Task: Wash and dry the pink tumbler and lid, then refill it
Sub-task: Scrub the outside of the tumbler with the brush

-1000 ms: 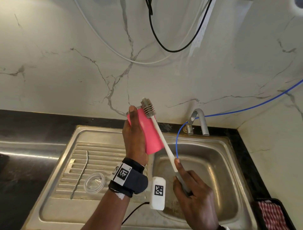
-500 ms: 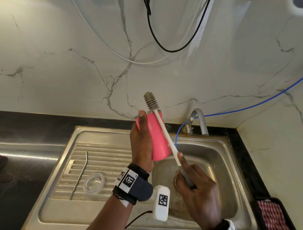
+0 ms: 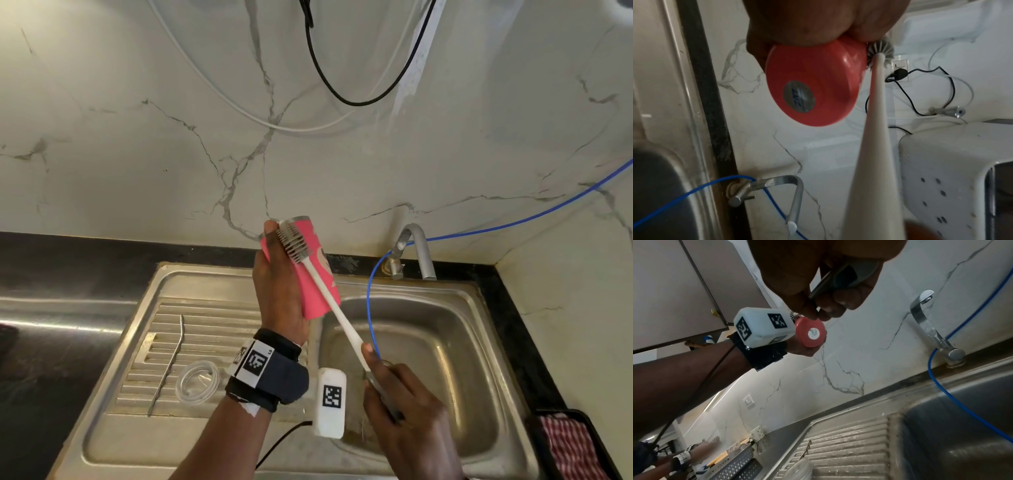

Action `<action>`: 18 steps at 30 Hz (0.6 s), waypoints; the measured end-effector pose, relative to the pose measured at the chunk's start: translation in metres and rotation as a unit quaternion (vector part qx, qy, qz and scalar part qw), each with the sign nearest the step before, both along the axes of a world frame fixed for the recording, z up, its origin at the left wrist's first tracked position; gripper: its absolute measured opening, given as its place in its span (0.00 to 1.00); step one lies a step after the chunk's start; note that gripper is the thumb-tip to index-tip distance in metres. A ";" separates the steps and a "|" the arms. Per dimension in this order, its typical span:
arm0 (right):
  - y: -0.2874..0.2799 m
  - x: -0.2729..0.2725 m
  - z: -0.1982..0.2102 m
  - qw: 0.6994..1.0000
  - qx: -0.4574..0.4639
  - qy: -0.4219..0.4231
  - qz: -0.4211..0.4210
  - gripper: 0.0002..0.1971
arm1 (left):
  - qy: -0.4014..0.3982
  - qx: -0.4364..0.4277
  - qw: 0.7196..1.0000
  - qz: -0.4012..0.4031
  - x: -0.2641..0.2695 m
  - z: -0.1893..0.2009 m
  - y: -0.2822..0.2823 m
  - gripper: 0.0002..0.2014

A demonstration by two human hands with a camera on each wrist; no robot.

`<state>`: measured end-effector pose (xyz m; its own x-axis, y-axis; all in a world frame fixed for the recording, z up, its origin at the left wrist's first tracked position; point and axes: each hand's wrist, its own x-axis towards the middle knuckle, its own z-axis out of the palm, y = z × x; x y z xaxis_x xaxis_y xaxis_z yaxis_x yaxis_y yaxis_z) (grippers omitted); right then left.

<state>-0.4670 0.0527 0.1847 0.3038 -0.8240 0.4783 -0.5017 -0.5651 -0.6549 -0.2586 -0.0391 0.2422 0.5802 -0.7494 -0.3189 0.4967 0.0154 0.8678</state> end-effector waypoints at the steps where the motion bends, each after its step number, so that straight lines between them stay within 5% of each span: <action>1: 0.001 -0.001 -0.002 1.000 -0.003 -0.001 0.004 0.29 | -0.004 -0.003 1.000 0.006 0.003 0.000 -0.001 0.40; 8: 0.018 -0.027 -0.022 0.997 0.011 0.047 0.052 0.32 | 0.004 -0.027 0.995 0.095 0.035 0.002 -0.002 0.43; 18: 0.016 -0.025 -0.019 0.998 0.006 0.051 0.042 0.30 | 0.006 -0.013 0.993 0.119 0.041 0.001 -0.003 0.43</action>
<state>-0.4919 0.0691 0.1652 0.4177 -0.7997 0.4314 -0.5171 -0.5996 -0.6108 -0.2174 -0.0418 0.2437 0.7384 -0.5992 -0.3095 0.4869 0.1562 0.8594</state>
